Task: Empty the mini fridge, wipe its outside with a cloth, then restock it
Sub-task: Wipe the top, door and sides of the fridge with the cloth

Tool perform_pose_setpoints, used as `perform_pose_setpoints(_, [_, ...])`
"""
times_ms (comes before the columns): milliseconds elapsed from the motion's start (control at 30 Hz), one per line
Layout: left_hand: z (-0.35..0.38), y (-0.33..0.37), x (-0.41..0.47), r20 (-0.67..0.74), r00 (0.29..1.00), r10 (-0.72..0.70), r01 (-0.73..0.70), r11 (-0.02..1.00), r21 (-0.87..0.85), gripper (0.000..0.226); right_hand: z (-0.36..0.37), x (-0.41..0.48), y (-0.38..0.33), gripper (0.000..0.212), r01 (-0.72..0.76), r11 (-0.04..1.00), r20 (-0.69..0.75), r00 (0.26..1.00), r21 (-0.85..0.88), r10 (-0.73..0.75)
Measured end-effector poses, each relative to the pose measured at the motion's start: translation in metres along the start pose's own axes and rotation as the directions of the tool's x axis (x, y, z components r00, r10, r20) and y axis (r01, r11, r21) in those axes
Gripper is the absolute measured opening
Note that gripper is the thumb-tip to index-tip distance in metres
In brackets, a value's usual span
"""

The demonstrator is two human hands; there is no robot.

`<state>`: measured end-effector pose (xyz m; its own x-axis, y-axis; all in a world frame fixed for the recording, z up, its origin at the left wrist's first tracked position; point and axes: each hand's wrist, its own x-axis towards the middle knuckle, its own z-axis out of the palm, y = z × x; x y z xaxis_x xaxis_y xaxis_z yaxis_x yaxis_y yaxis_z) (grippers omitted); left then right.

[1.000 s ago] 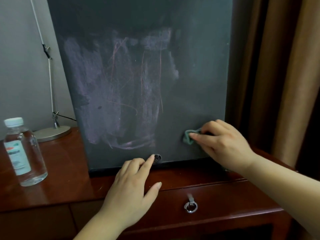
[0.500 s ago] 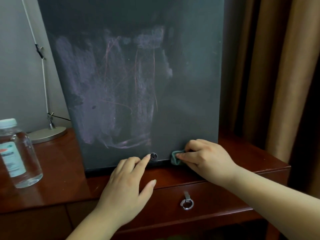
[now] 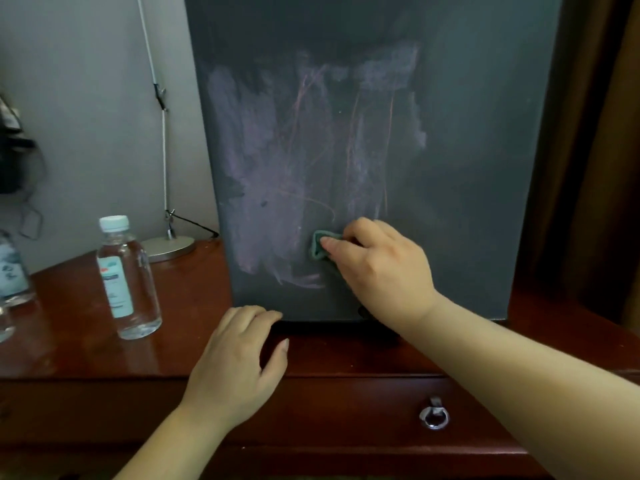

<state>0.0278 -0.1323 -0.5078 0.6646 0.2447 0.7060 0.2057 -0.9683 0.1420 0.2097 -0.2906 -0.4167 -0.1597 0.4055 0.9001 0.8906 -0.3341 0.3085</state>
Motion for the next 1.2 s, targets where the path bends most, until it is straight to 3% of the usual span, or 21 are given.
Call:
perform_pose_setpoints(167, [-0.005, -0.005, 0.002, -0.086, 0.990, -0.109, 0.097, 0.987, -0.132, 0.027, 0.016, -0.034, -0.025, 0.030, 0.331, 0.939, 0.230, 0.910, 0.096, -0.345])
perform_pose_setpoints(267, [-0.010, -0.013, 0.004, -0.122, 0.960, -0.251, 0.219, 0.948, -0.229, 0.021, 0.013, -0.003, -0.019, 0.024, 0.289, 0.957, 0.137, 0.948, -0.001, -0.286])
perform_pose_setpoints(367, [-0.014, -0.022, 0.013, -0.110, 0.941, -0.319, 0.288, 0.929, -0.233, 0.030, 0.014, 0.027, -0.013, 0.019, 0.098, 0.992, -0.015, 0.995, -0.077, -0.099])
perform_pose_setpoints(567, [-0.019, -0.039, 0.032, -0.032, 0.904, -0.427, 0.390, 0.851, -0.353, 0.044, 0.032, 0.002, -0.038, 0.030, 0.410, 0.912, 0.145, 0.901, 0.019, -0.408])
perform_pose_setpoints(767, [-0.015, -0.044, 0.030, -0.005, 0.901, -0.435, 0.398, 0.830, -0.389, 0.037, 0.037, 0.061, -0.041, 0.023, 0.164, 0.980, -0.083, 0.981, -0.109, -0.174])
perform_pose_setpoints(933, [-0.017, -0.046, 0.031, 0.037, 0.895, -0.444, 0.417, 0.805, -0.422, 0.035, 0.046, 0.039, -0.057, 0.026, 0.416, 0.909, 0.093, 0.906, -0.020, -0.413])
perform_pose_setpoints(1100, [-0.019, -0.046, 0.030, 0.070, 0.890, -0.450, 0.429, 0.777, -0.460, 0.034, 0.045, 0.083, -0.051, 0.021, 0.128, 0.987, -0.080, 0.987, -0.092, -0.136])
perform_pose_setpoints(1200, [-0.018, -0.048, 0.030, 0.083, 0.889, -0.450, 0.432, 0.765, -0.477, 0.034, 0.051, 0.058, -0.064, 0.025, 0.300, 0.953, 0.015, 0.954, -0.044, -0.300])
